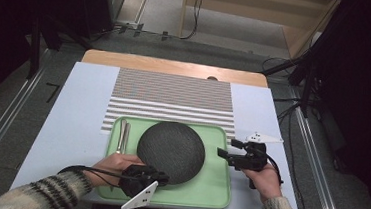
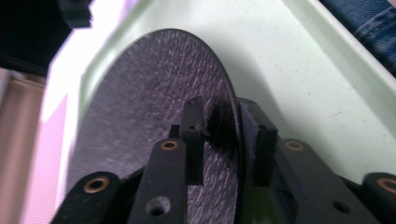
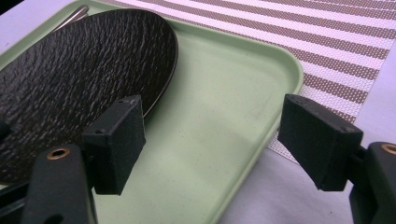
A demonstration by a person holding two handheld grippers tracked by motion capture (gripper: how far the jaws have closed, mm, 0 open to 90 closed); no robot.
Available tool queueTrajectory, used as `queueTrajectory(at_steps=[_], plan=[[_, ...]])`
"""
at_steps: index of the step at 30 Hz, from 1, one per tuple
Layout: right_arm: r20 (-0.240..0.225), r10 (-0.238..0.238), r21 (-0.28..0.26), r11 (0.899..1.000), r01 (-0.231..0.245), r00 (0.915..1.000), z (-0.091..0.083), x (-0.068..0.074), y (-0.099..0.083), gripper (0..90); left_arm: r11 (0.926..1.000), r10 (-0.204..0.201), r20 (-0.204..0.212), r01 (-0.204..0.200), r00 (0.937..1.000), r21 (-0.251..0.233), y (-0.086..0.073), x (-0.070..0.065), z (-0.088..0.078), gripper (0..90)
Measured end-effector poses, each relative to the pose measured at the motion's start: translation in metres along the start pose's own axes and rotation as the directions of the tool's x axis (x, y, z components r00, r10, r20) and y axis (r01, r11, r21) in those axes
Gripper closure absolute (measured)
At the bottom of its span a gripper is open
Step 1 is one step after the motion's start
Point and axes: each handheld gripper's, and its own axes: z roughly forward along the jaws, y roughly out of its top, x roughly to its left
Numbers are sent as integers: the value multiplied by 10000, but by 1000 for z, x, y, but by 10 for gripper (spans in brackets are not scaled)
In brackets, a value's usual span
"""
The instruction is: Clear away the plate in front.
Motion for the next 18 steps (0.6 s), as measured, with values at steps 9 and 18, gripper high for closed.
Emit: queueTrajectory(at_steps=[9,18], plan=[[-10,14,-25,10000,-14,10000,0,1,0,210,9981,-598,423,604,9973,-117,-3,4,3,695],[-146,-14,58,10000,15,9999,1,3,0,209,9852,-1710,608,1712,9834,17,-5,13,3,547]])
